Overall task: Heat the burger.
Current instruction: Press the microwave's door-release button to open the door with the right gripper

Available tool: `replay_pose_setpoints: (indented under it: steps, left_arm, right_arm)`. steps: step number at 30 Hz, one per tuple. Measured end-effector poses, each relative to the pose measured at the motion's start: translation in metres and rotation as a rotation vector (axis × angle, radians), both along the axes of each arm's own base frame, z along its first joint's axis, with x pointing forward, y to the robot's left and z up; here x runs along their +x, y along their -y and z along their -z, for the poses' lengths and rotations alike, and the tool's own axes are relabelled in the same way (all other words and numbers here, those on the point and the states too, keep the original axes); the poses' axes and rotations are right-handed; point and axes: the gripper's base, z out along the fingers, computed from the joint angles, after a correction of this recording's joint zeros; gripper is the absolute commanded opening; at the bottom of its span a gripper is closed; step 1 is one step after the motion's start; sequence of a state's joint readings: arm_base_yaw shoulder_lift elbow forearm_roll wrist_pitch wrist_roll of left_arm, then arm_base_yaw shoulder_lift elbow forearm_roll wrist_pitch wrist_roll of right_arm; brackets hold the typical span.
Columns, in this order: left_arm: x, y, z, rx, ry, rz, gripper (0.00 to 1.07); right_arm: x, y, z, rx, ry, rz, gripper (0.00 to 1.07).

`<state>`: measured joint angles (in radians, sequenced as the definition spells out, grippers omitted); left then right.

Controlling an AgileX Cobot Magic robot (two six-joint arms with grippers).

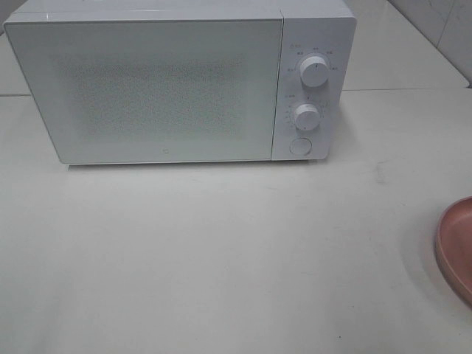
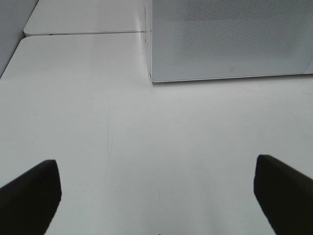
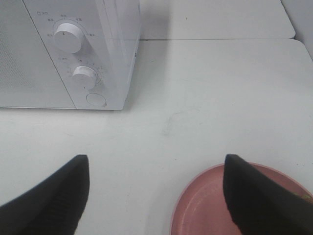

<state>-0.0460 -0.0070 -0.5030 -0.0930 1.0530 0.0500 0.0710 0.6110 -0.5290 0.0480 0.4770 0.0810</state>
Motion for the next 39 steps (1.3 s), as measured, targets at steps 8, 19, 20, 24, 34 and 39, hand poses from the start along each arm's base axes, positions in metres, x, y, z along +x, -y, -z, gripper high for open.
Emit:
replay_pose_setpoints:
  steps: [8,19,20,24,34,39]
  left_arm:
    - [0.0,0.0,0.0,0.0,0.0,0.0,1.0]
    - [0.0,0.0,0.0,0.0,0.0,0.0,1.0]
    - [0.0,0.0,0.0,0.0,0.0,0.0,1.0]
    - [0.0,0.0,0.0,0.0,0.0,0.0,1.0]
    - [0.0,0.0,0.0,0.0,0.0,0.0,1.0]
    - [0.0,0.0,0.0,0.0,0.0,0.0,1.0]
  right_arm:
    - [0.018,-0.001,0.005,-0.002,-0.014,0.003,0.73]
    - [0.042,-0.001,0.042,-0.004,0.042,0.017,0.73]
    - [0.042,-0.001,0.042,-0.004,0.042,0.017,0.73]
    - [0.048,-0.001,0.054,-0.004,0.127,0.023,0.73]
    - [0.064,-0.001,0.066,-0.024,0.259,0.02,0.73]
    - [0.08,-0.002,0.08,-0.064,0.262,0.006,0.73]
